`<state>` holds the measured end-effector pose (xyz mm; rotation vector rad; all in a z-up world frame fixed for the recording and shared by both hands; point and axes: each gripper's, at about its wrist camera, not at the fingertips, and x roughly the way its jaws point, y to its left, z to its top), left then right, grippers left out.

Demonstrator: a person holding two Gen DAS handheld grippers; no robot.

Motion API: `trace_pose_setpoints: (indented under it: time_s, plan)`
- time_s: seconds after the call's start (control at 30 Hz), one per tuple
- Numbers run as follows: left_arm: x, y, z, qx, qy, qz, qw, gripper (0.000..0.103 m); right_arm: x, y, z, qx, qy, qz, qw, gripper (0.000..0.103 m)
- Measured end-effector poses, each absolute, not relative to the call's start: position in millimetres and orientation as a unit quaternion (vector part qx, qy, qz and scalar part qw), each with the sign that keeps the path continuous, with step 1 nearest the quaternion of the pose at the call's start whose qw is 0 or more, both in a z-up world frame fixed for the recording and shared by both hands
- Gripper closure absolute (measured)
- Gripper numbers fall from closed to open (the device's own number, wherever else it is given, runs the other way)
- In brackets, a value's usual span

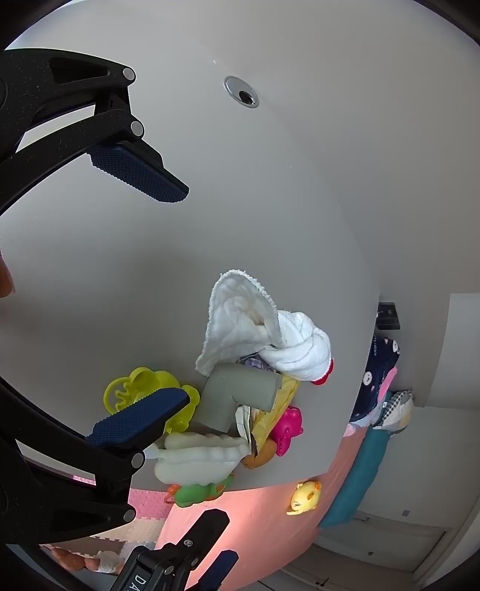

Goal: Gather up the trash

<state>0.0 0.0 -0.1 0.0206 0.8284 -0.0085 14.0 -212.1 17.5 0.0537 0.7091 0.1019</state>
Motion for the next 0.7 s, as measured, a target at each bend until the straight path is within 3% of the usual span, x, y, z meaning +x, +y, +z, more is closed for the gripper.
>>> trace_pose_setpoints:
  time_s: [0.7]
  plan:
    - [5.0, 6.0, 4.0, 0.01, 0.403, -0.006, 0.915, 0.006, 11.0, -214.4, 17.9, 0.028, 0.346, 0.051, 0.937, 0.003]
